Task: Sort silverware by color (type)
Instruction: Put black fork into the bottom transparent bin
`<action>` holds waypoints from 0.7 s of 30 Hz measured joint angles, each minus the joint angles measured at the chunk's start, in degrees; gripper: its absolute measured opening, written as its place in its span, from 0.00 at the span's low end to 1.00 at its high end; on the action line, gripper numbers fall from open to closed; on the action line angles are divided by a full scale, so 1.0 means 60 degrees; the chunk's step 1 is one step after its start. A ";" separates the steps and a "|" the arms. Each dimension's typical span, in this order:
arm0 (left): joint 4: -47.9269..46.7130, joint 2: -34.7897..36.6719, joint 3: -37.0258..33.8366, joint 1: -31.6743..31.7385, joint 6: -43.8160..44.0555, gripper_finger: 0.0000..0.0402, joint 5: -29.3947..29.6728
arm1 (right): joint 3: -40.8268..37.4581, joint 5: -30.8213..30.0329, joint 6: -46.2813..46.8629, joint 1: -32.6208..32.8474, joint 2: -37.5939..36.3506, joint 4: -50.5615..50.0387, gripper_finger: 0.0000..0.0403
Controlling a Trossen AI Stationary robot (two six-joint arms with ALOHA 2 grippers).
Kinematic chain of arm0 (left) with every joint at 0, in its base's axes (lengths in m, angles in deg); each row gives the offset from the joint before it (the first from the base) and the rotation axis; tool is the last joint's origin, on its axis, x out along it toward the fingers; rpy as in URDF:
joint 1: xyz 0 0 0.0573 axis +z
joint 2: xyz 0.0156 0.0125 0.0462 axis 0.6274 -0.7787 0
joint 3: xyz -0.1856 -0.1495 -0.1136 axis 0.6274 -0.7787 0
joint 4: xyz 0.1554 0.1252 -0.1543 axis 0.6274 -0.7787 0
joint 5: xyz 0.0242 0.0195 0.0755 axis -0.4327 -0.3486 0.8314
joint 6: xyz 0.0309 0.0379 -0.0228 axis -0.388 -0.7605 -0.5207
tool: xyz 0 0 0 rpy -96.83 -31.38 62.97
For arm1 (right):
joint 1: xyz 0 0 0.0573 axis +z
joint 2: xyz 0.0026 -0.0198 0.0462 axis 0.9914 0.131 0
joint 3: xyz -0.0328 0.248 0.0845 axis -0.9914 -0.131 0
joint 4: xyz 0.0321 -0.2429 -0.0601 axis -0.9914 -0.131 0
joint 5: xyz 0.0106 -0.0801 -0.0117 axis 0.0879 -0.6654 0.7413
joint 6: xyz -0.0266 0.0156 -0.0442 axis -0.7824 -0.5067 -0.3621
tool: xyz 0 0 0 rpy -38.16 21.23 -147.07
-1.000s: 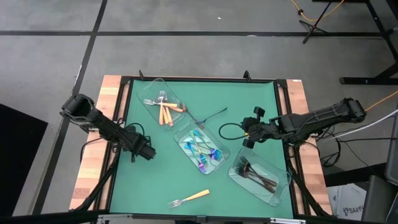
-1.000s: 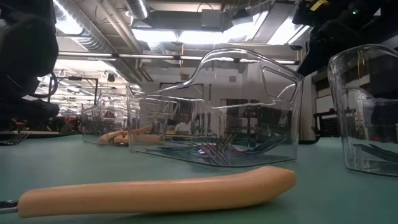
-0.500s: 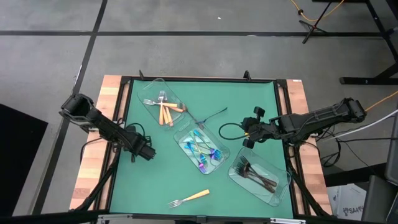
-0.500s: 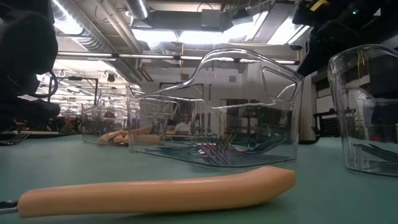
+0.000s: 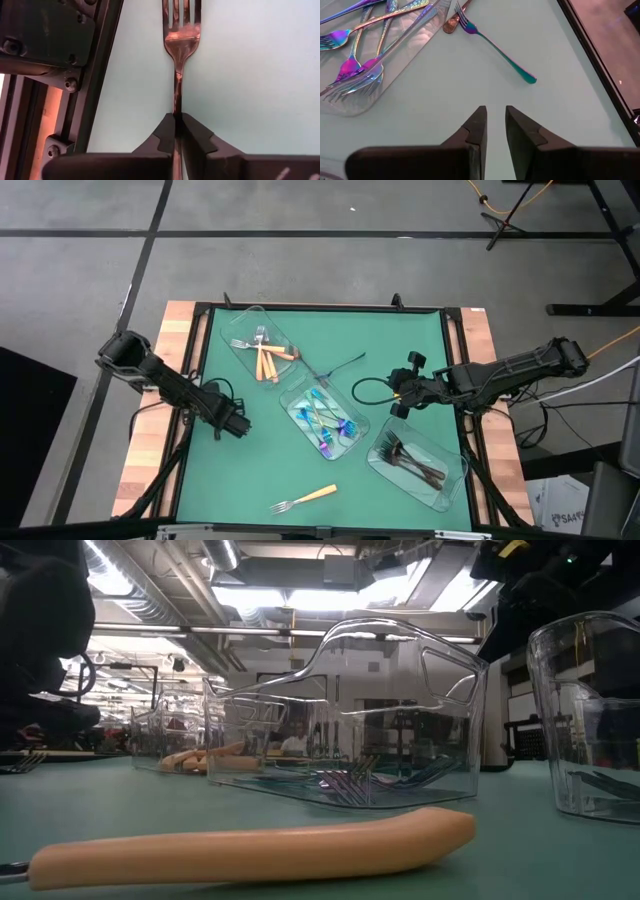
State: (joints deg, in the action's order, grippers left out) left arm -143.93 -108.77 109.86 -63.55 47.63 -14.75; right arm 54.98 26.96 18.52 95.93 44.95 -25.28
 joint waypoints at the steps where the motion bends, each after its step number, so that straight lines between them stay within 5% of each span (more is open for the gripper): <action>1: -0.0034 0.0000 0.0051 0.0000 0.0000 0.03 0.0007 | 0.0000 0.0000 0.0000 0.0003 0.0000 -0.0003 0.14; 21: -0.0681 -0.0018 0.1922 -0.0040 -0.0726 0.03 0.1438 | 0.0000 0.0000 0.0000 0.0000 0.0000 0.0000 0.14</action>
State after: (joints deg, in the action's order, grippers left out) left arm -148.01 -108.88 121.39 -63.79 43.28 -6.12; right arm 54.98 26.96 18.52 95.93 44.95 -25.28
